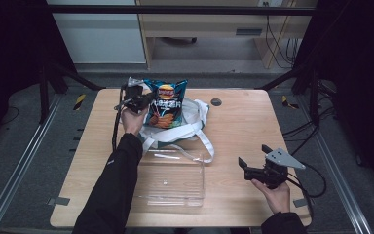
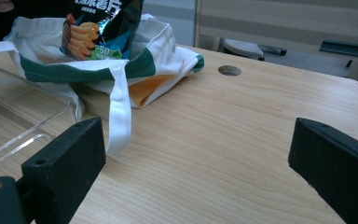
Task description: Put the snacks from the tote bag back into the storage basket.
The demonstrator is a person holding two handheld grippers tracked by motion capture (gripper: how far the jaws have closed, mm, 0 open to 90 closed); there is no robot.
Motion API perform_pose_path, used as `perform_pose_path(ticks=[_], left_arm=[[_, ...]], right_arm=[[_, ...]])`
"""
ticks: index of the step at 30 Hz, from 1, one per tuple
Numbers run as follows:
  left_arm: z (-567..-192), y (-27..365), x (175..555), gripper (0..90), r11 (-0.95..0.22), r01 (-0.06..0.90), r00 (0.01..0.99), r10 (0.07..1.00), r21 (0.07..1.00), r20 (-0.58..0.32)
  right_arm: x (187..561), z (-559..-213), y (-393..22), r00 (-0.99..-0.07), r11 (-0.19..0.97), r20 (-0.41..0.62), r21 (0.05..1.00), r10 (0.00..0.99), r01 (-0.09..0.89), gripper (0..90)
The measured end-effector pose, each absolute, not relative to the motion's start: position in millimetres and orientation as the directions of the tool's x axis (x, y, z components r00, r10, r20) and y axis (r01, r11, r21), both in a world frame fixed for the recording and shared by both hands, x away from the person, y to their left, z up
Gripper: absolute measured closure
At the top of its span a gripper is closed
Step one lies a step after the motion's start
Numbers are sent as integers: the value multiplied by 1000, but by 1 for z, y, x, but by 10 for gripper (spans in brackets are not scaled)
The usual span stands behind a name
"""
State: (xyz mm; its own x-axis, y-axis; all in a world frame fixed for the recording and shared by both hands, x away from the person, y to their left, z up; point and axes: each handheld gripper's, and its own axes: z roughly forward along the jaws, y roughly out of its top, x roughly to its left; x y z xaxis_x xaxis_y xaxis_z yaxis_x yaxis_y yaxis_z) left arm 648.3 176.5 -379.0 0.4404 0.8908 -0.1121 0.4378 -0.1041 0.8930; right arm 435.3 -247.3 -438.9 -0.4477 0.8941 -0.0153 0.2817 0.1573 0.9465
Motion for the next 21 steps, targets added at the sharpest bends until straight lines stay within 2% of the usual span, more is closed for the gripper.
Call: perform_pose_path(ticks=[6,21], left_arm=[[-367,174,631,900,-70,364,420,902,929,-97],[-329,173,591,900,-2,203,449,889,979,-91]], right_arm=[[434,-438,-248,-448,154,-16,949,894,274,43],[433,-436,-250,-447,139,-8,955,894,261,43]])
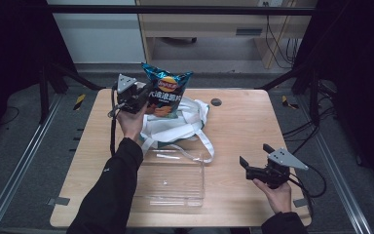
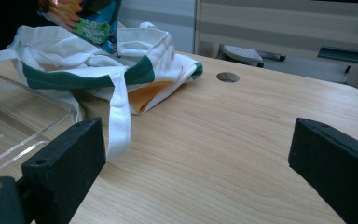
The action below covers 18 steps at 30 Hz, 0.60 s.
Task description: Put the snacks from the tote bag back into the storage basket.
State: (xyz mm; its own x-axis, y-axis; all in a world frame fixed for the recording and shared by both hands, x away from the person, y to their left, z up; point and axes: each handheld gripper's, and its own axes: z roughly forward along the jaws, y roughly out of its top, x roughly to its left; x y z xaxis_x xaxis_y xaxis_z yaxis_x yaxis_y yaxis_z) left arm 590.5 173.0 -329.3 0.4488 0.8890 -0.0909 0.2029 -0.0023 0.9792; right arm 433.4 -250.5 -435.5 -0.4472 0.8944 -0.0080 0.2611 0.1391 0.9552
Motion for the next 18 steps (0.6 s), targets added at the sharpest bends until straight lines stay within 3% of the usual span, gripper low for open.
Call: perform_pose_path(ticks=[18], left_arm=[[-302,187,534,900,34,105,470,879,994,-80]], right_arm=[[431,-435,-251,-455,146,-15,956,891,253,44]])
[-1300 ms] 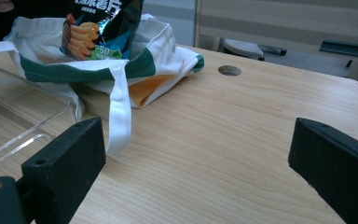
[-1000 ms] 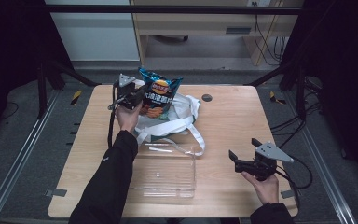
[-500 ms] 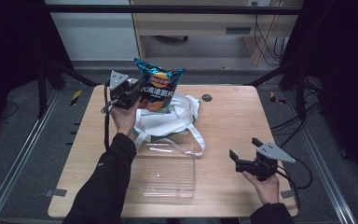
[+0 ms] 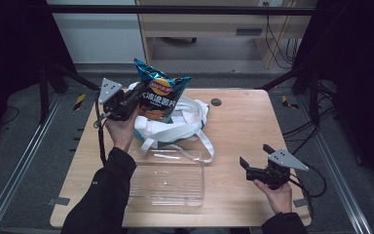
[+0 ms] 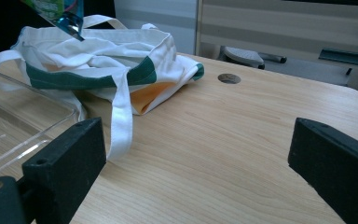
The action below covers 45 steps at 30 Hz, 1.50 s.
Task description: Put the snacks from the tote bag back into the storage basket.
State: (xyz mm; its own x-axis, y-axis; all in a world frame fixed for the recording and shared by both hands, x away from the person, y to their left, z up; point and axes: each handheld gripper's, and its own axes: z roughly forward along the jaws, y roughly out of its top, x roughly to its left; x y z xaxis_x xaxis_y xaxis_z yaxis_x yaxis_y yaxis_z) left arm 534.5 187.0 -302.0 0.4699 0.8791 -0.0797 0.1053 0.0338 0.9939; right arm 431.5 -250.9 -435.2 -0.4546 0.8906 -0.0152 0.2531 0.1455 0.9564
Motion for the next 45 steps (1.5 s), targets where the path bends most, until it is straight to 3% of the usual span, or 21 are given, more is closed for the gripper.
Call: perform_pose_path(ticks=[12,33,45], left_arm=[[-299,181,484,900,66,75,505,858,995,-95],[-305,182,435,900,87,64,529,842,994,-108],[-327,180,415,900,65,87,527,844,994,-102]], right_arm=[[429,-435,-251,-455,146,-17,957,890,250,45],[424,-433,-252,-455,139,-13,960,890,244,49],[424,-433,-251,-455,140,-15,960,890,244,49]])
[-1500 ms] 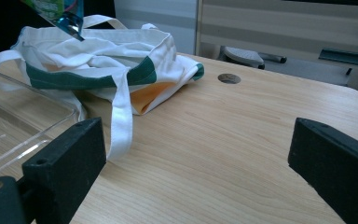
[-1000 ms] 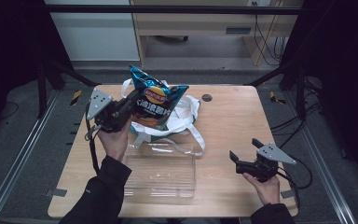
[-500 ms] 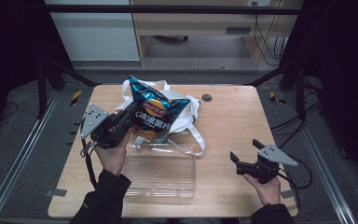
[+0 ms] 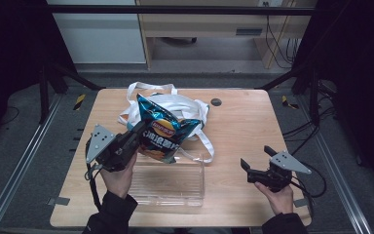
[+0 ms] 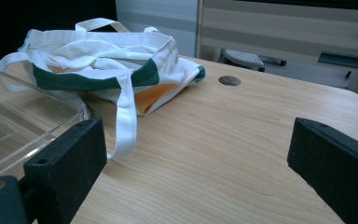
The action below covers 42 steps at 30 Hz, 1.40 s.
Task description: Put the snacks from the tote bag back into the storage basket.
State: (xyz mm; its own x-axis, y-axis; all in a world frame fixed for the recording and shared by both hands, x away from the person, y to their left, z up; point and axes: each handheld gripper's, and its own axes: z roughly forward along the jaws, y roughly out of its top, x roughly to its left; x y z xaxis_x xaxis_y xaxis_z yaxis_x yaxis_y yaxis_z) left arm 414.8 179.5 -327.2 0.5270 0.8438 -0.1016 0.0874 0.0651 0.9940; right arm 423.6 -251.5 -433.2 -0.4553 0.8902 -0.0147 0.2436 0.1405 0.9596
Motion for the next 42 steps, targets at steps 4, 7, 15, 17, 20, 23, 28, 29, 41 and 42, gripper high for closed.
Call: perform_pose_path(ticks=[4,7,15,17,20,23,28,29,41,42], left_arm=[[-333,182,410,900,73,91,522,846,993,-110],[-337,185,407,900,72,91,520,847,993,-109],[-353,186,403,900,52,125,508,854,991,-108],[-357,185,402,900,41,133,507,856,990,-103],[-361,183,401,900,33,143,509,855,989,-102],[-365,181,401,900,32,152,512,852,988,-106],[-374,177,403,900,23,168,507,855,986,-107],[-376,177,404,900,24,172,507,855,985,-109],[-393,179,412,900,35,209,484,865,977,-135],[-393,179,412,900,33,209,482,866,977,-132]], right_arm=[[423,-433,-251,-456,142,-15,959,890,245,49],[423,-433,-251,-457,142,-16,960,889,243,49],[423,-433,-251,-457,138,-12,961,889,242,49],[422,-433,-251,-458,137,-12,961,889,240,49],[422,-433,-251,-457,137,-12,961,889,242,49],[422,-433,-251,-458,137,-12,961,889,241,49],[422,-433,-251,-460,140,-13,960,888,242,49],[422,-433,-251,-460,140,-14,960,888,242,49],[423,-434,-250,-462,144,-16,959,887,244,49],[423,-434,-250,-462,144,-16,959,887,244,49]])
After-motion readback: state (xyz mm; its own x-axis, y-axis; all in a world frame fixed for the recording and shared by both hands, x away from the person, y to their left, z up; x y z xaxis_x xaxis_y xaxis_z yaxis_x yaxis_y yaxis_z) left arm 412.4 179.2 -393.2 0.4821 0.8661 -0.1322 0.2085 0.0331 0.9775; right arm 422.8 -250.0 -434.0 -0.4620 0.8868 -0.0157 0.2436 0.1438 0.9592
